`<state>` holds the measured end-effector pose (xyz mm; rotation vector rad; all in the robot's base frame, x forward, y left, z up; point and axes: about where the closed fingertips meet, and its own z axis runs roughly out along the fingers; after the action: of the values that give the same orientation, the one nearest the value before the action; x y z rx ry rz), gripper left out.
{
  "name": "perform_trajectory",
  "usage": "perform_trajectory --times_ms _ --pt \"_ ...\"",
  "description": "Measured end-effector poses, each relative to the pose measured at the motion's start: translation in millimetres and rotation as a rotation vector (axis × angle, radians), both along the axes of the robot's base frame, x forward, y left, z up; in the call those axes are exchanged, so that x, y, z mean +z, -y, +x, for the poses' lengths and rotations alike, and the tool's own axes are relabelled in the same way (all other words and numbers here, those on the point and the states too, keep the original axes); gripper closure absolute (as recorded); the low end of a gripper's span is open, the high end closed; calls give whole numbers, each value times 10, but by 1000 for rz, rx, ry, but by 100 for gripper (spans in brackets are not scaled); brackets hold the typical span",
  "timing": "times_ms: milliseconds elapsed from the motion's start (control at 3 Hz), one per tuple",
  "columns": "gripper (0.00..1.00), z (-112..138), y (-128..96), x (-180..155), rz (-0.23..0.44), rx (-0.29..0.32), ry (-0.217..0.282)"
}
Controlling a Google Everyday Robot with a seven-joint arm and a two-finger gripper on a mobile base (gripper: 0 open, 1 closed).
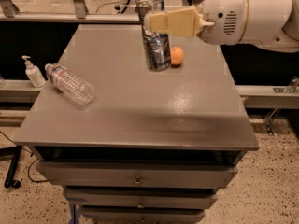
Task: Place redbull can upright
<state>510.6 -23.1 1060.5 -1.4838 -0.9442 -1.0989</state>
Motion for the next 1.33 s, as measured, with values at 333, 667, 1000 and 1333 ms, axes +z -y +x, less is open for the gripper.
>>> perform_trajectory --times_ms 333,667,1000,1333 --pt "100 -22 -7 -9 -5 28 94" --pt "100 -22 -8 -9 -5 28 94" --pt "100 -99 26 -120 -35 64 140" --pt "100 -184 149 -285 -47 83 192"
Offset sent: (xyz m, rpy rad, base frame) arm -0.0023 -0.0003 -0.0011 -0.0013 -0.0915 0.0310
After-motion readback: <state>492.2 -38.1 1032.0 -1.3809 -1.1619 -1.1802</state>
